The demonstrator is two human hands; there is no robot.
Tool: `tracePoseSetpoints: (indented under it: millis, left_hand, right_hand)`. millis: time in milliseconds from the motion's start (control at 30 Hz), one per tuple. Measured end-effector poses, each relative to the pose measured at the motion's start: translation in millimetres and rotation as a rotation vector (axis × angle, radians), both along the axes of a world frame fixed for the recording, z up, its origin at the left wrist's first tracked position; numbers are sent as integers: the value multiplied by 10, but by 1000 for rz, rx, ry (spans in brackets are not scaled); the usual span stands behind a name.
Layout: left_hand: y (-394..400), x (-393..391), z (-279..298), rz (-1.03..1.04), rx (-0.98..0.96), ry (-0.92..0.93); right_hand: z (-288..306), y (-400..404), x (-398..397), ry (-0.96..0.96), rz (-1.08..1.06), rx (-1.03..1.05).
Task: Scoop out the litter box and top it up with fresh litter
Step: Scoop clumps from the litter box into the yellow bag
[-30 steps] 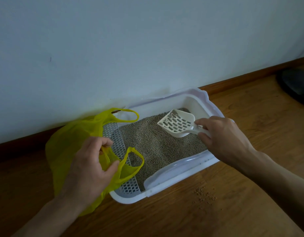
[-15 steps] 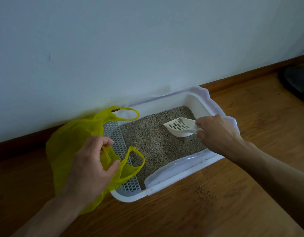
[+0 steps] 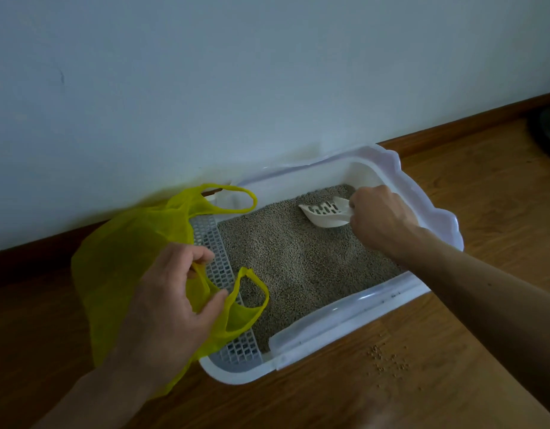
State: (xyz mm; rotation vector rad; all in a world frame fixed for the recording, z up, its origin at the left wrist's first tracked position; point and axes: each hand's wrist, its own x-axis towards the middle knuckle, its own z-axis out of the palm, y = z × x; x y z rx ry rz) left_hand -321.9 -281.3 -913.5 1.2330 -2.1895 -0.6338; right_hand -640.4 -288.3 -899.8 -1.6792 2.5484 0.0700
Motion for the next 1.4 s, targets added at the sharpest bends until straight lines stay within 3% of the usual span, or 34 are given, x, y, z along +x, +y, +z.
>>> tracePoseSetpoints:
  millis: [433,700,1400]
  left_hand:
    - [-27,-1,-56,5,31,-1]
    - [12,66,30,43,-9,21]
    - [182,200,225,46,-58,9]
  right_hand:
    - [-181,116,-22,-104,39,-137]
    - [46,440,119,-174,125,-249]
    - [578,845,321,-187,216,-223]
